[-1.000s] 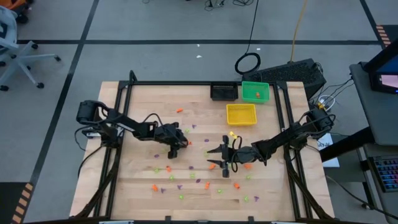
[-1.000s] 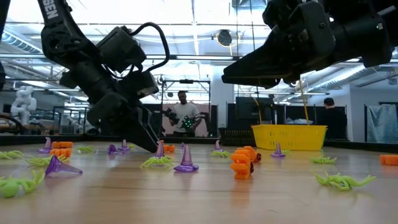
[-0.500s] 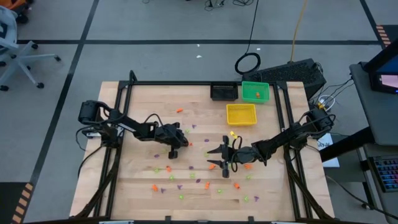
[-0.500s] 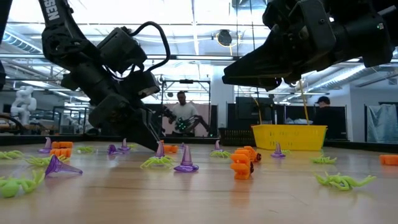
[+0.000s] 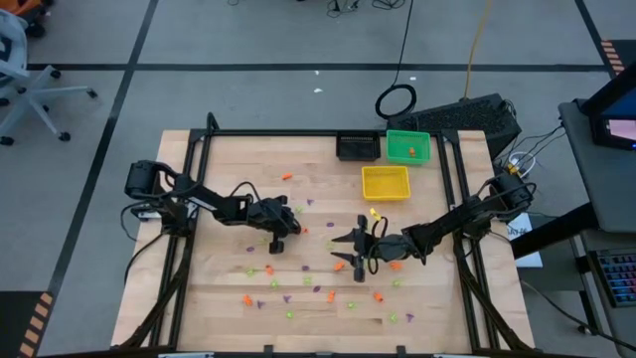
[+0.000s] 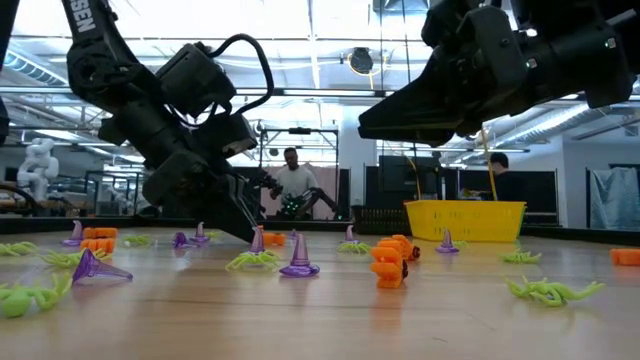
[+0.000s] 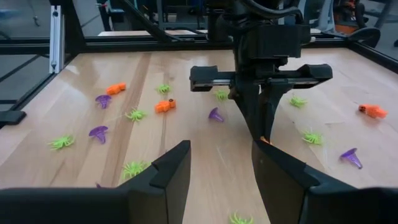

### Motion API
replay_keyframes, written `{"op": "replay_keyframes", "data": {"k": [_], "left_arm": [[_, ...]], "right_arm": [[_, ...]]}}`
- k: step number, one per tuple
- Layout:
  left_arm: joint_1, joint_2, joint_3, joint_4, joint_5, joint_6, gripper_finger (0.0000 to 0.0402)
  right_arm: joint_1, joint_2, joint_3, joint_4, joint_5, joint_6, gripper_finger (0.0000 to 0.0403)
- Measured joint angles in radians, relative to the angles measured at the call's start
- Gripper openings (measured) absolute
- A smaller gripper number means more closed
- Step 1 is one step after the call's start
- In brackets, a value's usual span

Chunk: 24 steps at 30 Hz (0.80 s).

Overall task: Sort Halloween decoration
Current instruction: Put the orange skeleton toy into the green basket

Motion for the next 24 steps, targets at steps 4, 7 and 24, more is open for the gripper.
{"op": "replay_keyframes", "data": {"k": [4,7,24], "left_arm": [[-0.001,-0.04,-0.002,-0.014,0.0,0.0,0.0017],[-0.001,-0.085,-0.002,-0.024,0.0,-0.001,0.0017],[-0.01,-0.397,-0.001,-0.128,0.002,0.052,0.0018]], "right_arm": [[0.0,0.0,0.0,0.0,0.0,0.0,0.0155],[0.0,0.0,0.0,-0.001,0.0,0.0,0.0155],[0.0,0.0,0.0,-0.004,0.0,0.004,0.0155]]}}
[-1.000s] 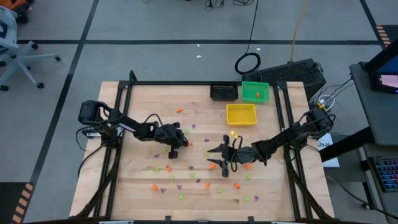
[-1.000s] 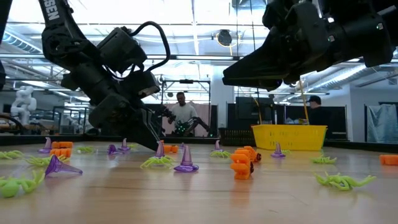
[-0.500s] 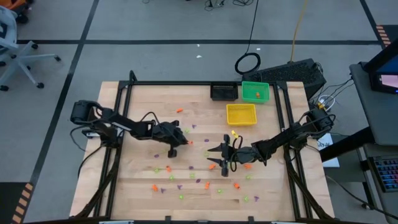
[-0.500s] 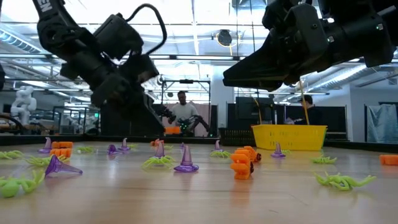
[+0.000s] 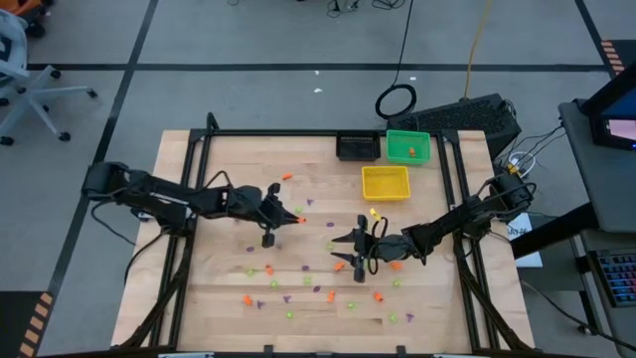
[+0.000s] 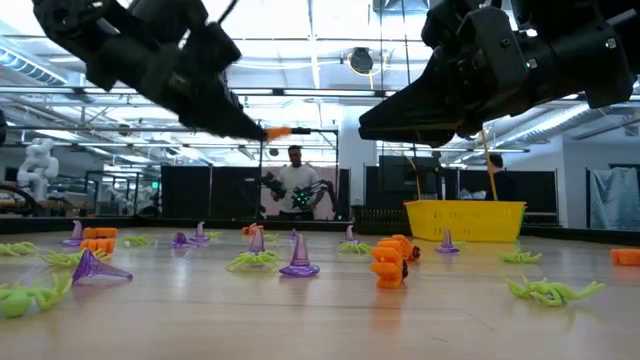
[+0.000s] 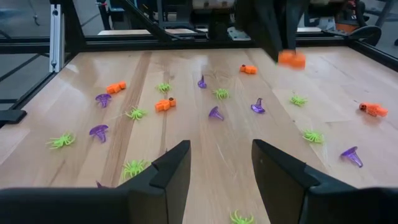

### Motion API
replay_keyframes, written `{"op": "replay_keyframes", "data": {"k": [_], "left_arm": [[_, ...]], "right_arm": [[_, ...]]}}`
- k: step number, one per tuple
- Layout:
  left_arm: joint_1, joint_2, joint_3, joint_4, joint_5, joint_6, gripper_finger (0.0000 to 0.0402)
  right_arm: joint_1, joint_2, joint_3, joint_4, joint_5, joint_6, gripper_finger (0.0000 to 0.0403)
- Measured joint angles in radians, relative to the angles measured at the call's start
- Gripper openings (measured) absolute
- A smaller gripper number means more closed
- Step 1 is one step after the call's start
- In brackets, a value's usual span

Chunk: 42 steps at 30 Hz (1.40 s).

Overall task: Sort Halloween decoration
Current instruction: Put the orange skeleton toy into the green basket

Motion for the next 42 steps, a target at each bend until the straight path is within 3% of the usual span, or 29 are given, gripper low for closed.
{"op": "replay_keyframes", "data": {"k": [18,32,42], "left_arm": [[-0.039,-0.27,0.0,-0.007,0.005,0.095,0.0018],[-0.039,-0.282,0.0,-0.011,0.006,0.105,0.0018],[-0.039,-0.282,0.0,-0.006,0.006,0.3,0.0018]], "right_arm": [[0.0,0.0,0.0,0.0,0.0,0.0,0.0155],[0.0,0.0,0.0,0.0,0.0,0.0,0.0155],[0.0,0.0,0.0,0.0,0.0,0.0,0.0155]]}}
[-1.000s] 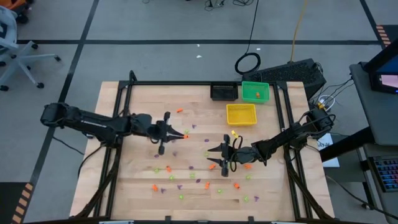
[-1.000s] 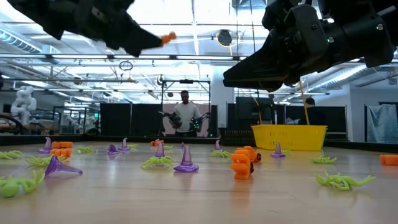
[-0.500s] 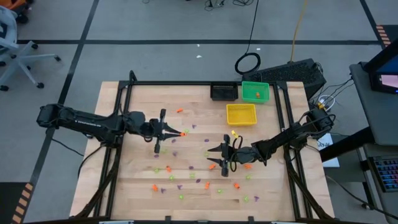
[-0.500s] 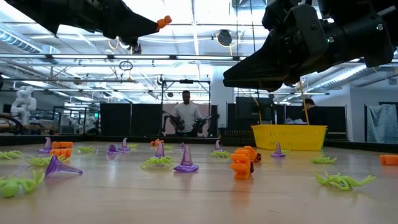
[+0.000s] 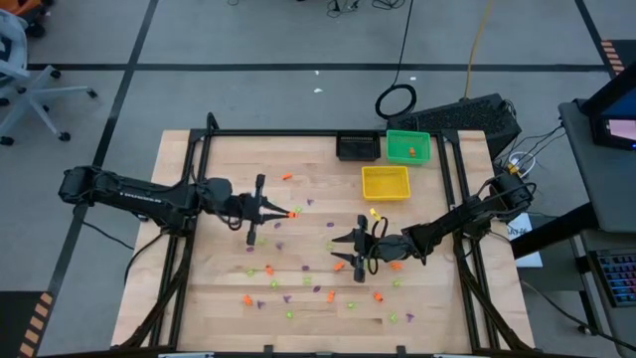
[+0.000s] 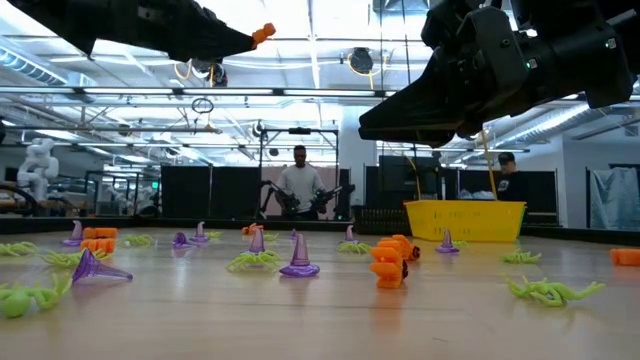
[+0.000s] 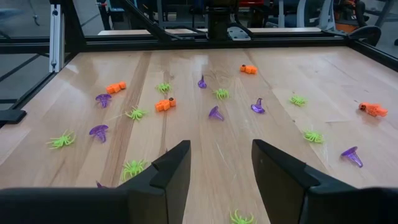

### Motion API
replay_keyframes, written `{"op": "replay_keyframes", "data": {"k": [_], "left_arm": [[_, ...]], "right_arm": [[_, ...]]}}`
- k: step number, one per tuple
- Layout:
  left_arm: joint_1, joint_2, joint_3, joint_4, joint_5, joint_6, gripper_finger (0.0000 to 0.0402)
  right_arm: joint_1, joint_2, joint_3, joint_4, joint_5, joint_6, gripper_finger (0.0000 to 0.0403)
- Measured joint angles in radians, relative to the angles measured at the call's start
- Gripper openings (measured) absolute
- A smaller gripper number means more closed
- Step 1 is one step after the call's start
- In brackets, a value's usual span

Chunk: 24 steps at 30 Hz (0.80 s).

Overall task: Sort Halloween decoration
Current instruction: Put the orange skeleton toy into the green basket

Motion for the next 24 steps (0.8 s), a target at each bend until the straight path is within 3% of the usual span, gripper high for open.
{"op": "replay_keyframes", "data": {"k": [9,14,24], "left_arm": [[0.0,0.0,0.0,0.0,0.0,0.247,0.0018],[0.0,0.0,0.0,-0.002,0.0,0.262,0.0018],[-0.053,0.012,0.001,0.022,0.001,-0.135,0.0018]], "right_arm": [[0.0,0.0,0.0,0.0,0.0,0.0,0.0155],[0.0,0.0,0.0,0.0,0.0,0.0,0.0155],[0.0,0.0,0.0,0.069,0.0,0.02,0.0155]]}}
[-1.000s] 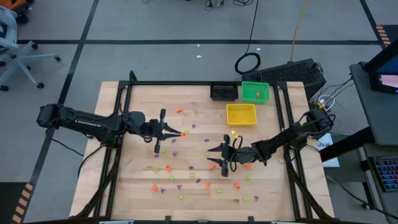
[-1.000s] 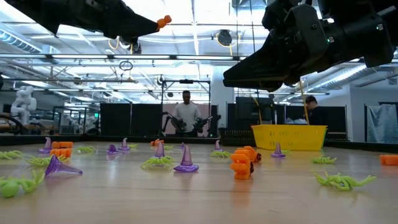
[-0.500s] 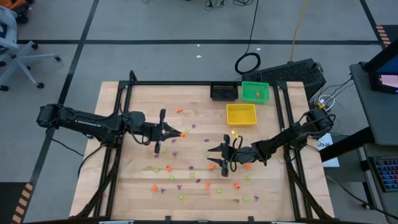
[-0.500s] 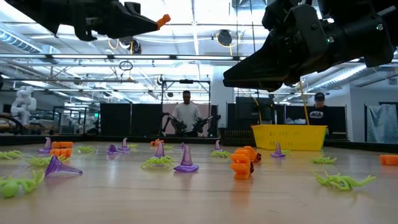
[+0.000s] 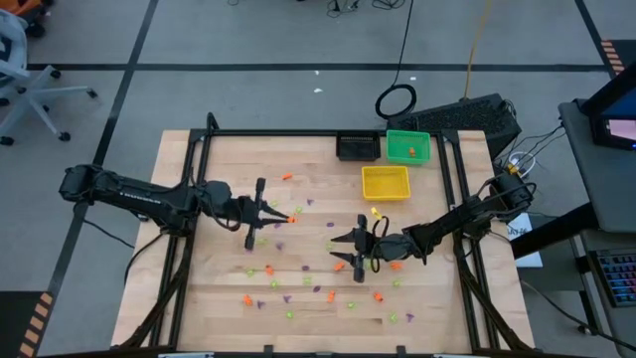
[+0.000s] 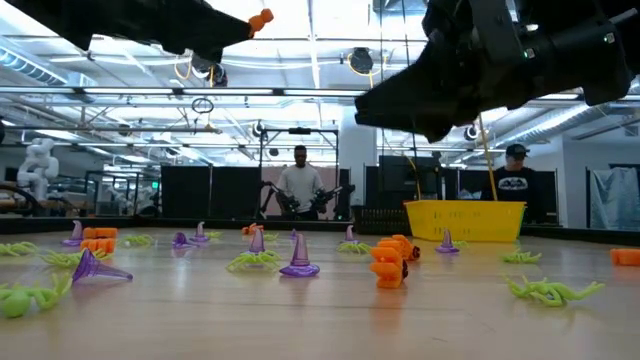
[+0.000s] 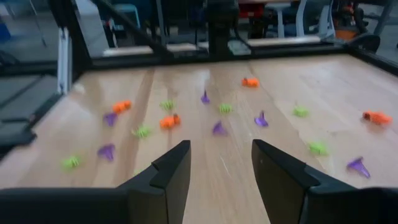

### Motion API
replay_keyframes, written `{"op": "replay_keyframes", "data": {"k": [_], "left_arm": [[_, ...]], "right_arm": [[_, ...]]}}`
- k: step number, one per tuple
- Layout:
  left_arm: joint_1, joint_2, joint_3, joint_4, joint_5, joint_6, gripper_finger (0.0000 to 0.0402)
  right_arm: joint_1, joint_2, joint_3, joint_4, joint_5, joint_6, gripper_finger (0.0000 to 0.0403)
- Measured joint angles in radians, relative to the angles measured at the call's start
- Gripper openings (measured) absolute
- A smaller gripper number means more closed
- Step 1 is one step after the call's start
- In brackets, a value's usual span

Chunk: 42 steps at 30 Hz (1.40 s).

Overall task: Sort Halloween decoration
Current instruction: Put the orange skeleton toy into the green basket

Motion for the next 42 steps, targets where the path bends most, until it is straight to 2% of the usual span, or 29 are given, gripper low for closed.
{"op": "replay_keyframes", "data": {"k": [7,10,14,21,30,42], "left_arm": [[-0.064,0.102,0.0,0.019,-0.04,-0.069,0.0018],[-0.083,0.152,0.0,0.064,-0.077,-0.07,0.0018],[-0.104,0.215,0.0,0.156,-0.087,-0.07,0.0018],[-0.117,0.301,0.0,0.264,-0.086,-0.069,0.0018],[-0.117,0.41,0.002,0.424,-0.085,-0.069,0.0018],[-0.117,0.486,0.05,0.426,-0.084,-0.07,0.0018]], "right_arm": [[0.0,-0.001,0.08,-0.015,0.029,-0.092,0.0161],[0.0,0.0,0.12,-0.041,0.031,-0.16,0.0174],[0.0,0.0,0.165,-0.054,0.096,-0.235,0.0199],[0.002,0.0,0.173,-0.069,0.099,-0.254,0.0232],[0.002,0.0,0.173,-0.069,0.046,-0.256,0.0221],[0.001,0.0,0.173,-0.074,0.046,-0.242,0.0188]]}}
